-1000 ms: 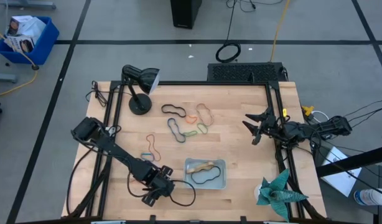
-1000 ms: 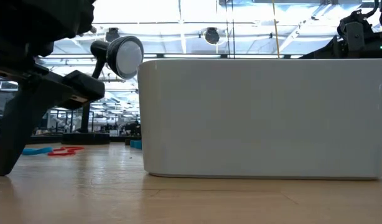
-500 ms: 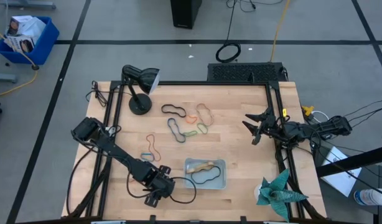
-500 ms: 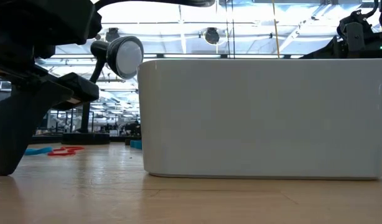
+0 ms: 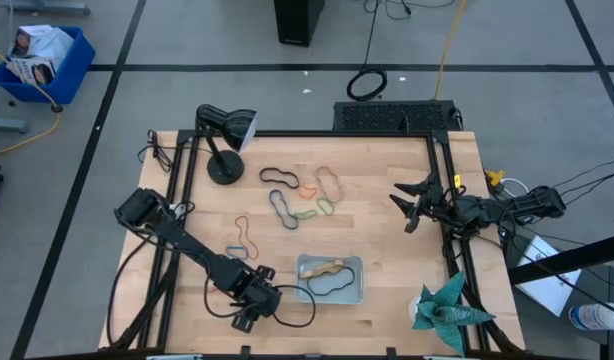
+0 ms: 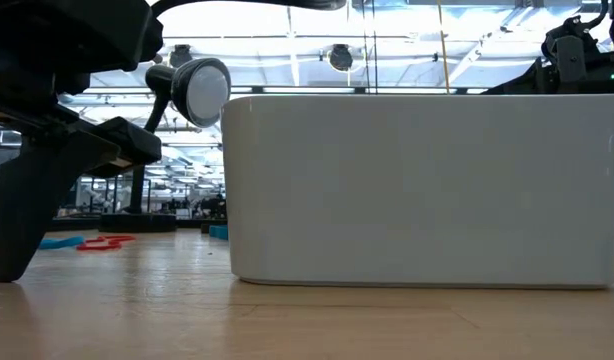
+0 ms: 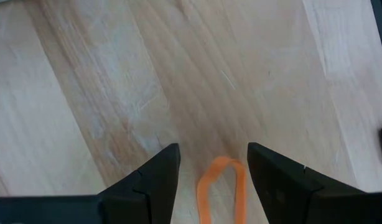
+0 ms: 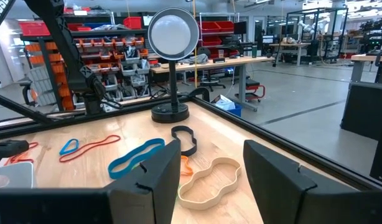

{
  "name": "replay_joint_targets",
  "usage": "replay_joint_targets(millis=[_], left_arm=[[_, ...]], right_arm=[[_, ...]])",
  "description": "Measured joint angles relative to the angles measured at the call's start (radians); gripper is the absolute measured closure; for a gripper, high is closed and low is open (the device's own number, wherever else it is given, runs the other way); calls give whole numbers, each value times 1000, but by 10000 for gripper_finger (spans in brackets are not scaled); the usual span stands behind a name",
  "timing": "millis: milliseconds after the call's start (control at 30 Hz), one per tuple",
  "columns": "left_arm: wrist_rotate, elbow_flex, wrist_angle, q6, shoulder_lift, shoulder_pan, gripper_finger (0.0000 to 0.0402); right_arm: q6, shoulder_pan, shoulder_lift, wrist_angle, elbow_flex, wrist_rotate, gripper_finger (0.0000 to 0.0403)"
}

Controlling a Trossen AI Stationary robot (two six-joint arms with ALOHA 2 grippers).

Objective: Pick and place rubber bands into bin
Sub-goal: Put the bottom orange rubber band into the gray bin

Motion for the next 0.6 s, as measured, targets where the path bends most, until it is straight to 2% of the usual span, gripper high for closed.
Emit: replay_joint_targets(millis=[500, 600], left_arm=[[20, 0, -31, 11, 0, 0, 202], [15, -1, -31, 11, 1, 0, 212]], right_arm=[[0, 0, 0, 0, 0, 0, 234], [0, 0, 0, 0, 0, 0, 234]])
